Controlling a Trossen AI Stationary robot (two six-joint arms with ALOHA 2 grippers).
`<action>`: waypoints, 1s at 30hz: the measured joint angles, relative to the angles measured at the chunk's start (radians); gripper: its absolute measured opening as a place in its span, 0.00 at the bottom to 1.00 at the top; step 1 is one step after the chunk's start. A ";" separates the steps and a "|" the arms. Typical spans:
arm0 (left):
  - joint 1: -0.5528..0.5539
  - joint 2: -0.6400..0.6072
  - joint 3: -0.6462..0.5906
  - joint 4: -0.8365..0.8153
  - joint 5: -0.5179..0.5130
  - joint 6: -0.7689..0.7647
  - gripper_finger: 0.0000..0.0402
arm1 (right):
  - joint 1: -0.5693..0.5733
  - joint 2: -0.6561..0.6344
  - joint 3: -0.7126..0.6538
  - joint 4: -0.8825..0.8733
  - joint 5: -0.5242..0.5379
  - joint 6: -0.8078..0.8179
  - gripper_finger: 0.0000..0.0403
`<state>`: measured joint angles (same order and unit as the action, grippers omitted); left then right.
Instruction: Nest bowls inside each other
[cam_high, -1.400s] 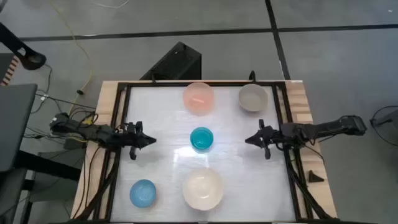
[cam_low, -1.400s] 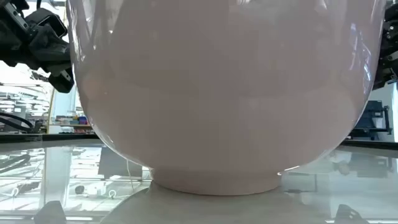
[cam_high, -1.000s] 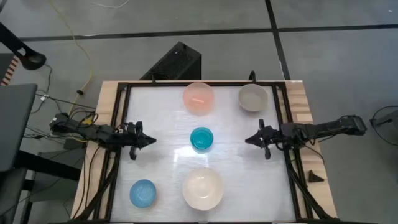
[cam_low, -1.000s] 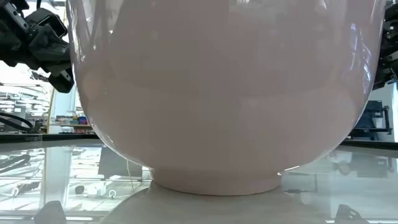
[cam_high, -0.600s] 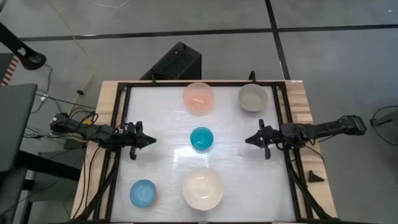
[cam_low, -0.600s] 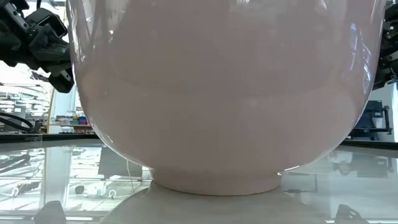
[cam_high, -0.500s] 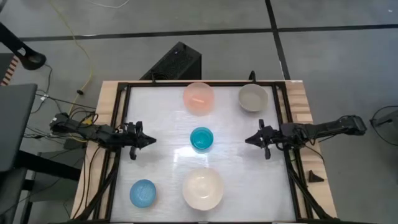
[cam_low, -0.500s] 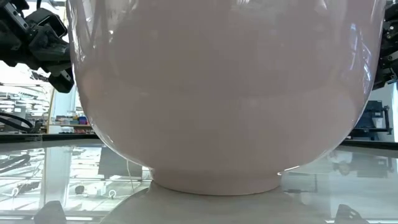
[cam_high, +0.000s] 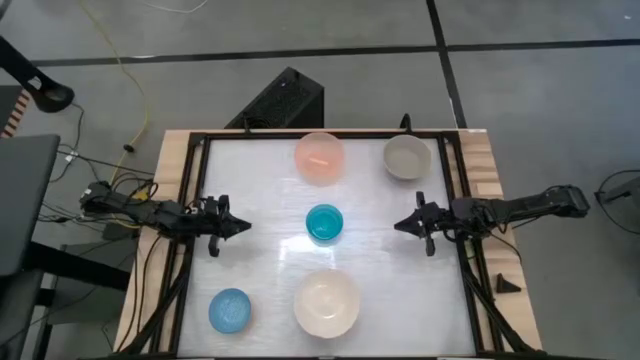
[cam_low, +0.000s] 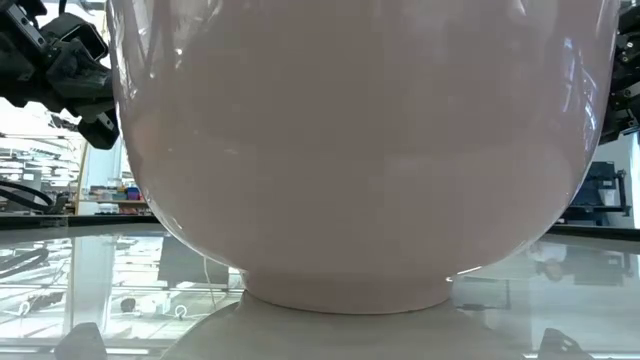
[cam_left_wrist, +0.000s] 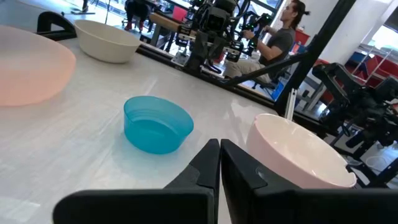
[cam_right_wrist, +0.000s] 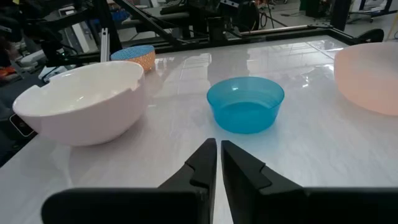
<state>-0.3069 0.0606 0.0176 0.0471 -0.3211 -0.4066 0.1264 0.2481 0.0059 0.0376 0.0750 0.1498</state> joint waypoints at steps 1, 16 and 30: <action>0.000 0.000 0.000 0.000 -0.009 0.004 0.00 | 0.000 0.000 0.000 0.000 0.000 0.000 0.15; 0.000 0.000 -0.001 0.027 -0.313 -0.523 0.00 | 0.000 0.000 0.000 0.000 0.000 0.000 0.15; 0.000 0.000 -0.001 0.017 -0.400 -0.642 0.00 | 0.001 0.000 0.000 0.117 0.017 0.355 0.15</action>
<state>-0.3069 0.0608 0.0169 0.0639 -0.7211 -1.0487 0.1272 0.2481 0.0063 0.1548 0.0918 0.5047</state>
